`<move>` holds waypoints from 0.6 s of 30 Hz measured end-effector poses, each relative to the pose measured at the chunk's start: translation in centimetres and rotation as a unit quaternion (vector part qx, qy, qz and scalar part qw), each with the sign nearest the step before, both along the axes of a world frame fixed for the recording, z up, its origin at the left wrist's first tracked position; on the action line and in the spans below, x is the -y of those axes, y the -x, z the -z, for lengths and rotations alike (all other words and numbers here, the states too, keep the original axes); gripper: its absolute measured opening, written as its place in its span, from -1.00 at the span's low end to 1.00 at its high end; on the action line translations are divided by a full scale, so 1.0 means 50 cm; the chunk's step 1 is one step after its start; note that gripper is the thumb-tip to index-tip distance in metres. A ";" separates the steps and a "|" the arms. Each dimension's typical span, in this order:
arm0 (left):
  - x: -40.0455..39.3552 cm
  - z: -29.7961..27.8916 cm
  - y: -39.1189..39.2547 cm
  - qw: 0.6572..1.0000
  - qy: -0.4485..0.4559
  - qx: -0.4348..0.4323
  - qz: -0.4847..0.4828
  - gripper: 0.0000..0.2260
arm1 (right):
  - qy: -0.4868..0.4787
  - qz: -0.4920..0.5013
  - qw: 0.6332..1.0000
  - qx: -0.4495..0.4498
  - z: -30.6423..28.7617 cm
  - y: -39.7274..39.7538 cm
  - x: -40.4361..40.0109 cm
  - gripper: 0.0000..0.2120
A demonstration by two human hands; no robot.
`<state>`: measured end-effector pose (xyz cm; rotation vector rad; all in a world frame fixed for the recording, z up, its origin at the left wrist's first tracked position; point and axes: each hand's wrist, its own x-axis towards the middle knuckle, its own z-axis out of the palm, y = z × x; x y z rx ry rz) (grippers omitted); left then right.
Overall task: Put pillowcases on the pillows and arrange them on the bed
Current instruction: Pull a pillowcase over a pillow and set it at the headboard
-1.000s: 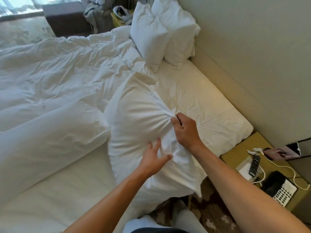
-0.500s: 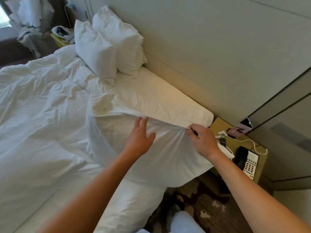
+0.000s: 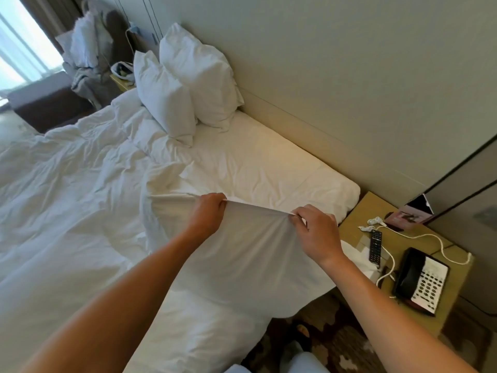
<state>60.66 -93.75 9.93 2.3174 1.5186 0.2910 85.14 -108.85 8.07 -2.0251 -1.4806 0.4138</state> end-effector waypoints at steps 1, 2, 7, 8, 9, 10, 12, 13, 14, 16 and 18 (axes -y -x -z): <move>-0.004 -0.014 -0.003 1.000 -0.005 0.003 -0.016 -0.76 | -0.008 0.000 1.000 -0.005 -0.005 -0.007 -0.017 -0.77; -0.009 -0.029 -0.005 0.999 -0.010 0.008 -0.034 -0.76 | -0.016 -0.003 1.000 -0.013 -0.013 -0.012 -0.036 -0.77; -0.028 -0.122 0.000 0.992 -0.041 0.032 -0.112 -0.75 | -0.079 -0.031 0.995 -0.044 -0.100 -0.028 -0.138 -0.79; -0.031 -0.144 0.000 0.990 -0.049 0.039 -0.125 -0.75 | -0.093 -0.039 0.994 -0.039 -0.123 -0.031 -0.158 -0.79; -0.036 -0.164 0.000 0.988 -0.059 0.043 -0.136 -0.75 | -0.105 -0.047 0.993 -0.032 -0.146 -0.034 -0.178 -0.78; -0.040 -0.183 -0.001 0.986 -0.067 0.046 -0.145 -0.75 | -0.111 -0.055 0.992 -0.024 -0.169 -0.039 -0.198 -0.78; -0.047 -0.210 -0.006 0.984 -0.078 0.053 -0.153 -0.75 | -0.097 -0.070 0.993 -0.008 -0.206 -0.058 -0.234 -0.78; -0.048 -0.216 -0.010 0.983 -0.076 0.061 -0.153 -0.75 | -0.077 -0.078 0.994 0.007 -0.218 -0.070 -0.248 -0.79; -0.047 -0.216 -0.018 0.984 -0.067 0.071 -0.151 -0.74 | -0.052 -0.085 0.994 0.034 -0.221 -0.082 -0.258 -0.79; -0.040 -0.193 -0.039 0.986 -0.041 0.087 -0.137 -0.74 | -0.007 -0.099 0.990 0.098 -0.211 -0.095 -0.268 -0.82; -0.029 -0.149 -0.065 0.989 -0.006 0.094 -0.113 -0.75 | 0.023 -0.113 0.985 0.128 -0.185 -0.091 -0.273 -0.84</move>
